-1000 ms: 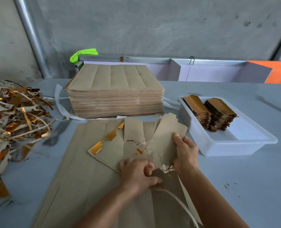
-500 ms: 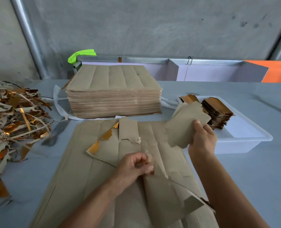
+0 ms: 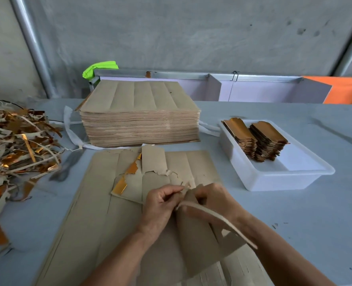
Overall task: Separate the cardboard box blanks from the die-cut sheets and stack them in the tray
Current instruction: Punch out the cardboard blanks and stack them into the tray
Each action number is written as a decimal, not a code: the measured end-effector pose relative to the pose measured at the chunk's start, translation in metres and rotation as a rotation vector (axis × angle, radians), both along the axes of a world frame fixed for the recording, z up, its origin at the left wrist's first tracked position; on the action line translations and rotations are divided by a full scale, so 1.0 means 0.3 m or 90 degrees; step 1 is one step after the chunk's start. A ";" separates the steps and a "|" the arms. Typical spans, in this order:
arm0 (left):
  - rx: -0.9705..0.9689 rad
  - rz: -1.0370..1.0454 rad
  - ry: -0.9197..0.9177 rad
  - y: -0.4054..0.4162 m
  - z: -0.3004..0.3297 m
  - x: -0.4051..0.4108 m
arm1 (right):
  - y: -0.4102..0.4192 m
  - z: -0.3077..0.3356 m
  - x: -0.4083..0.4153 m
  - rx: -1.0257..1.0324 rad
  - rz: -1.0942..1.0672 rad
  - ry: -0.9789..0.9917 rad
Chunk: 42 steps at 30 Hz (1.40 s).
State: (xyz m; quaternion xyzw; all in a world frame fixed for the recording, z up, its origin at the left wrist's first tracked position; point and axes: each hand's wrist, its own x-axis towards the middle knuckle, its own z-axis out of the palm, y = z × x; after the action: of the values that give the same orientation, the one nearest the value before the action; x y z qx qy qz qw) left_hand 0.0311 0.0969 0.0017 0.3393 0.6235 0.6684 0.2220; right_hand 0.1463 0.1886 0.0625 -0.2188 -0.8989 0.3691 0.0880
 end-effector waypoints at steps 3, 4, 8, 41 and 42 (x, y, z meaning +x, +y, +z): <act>-0.040 -0.057 0.069 -0.011 0.012 -0.017 | 0.002 -0.037 -0.006 -0.043 -0.098 0.055; -0.088 -0.091 0.110 -0.019 0.024 -0.029 | 0.003 -0.054 -0.005 -0.046 -0.139 0.073; -0.263 -0.179 0.215 -0.036 0.066 -0.090 | -0.002 -0.109 0.020 -0.039 -0.282 0.183; -0.398 -0.005 0.568 -0.152 0.027 -0.052 | 0.105 -0.149 -0.004 -0.271 -0.561 0.441; -0.426 0.035 0.541 -0.154 0.020 -0.070 | 0.108 -0.150 0.002 -0.249 -0.541 0.422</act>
State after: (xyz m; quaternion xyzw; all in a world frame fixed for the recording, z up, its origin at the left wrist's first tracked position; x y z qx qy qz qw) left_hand 0.0101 0.0508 0.0078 0.4741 0.8459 0.2426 0.0282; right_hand 0.1468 0.2210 0.0176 -0.4457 -0.5716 0.5098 0.4634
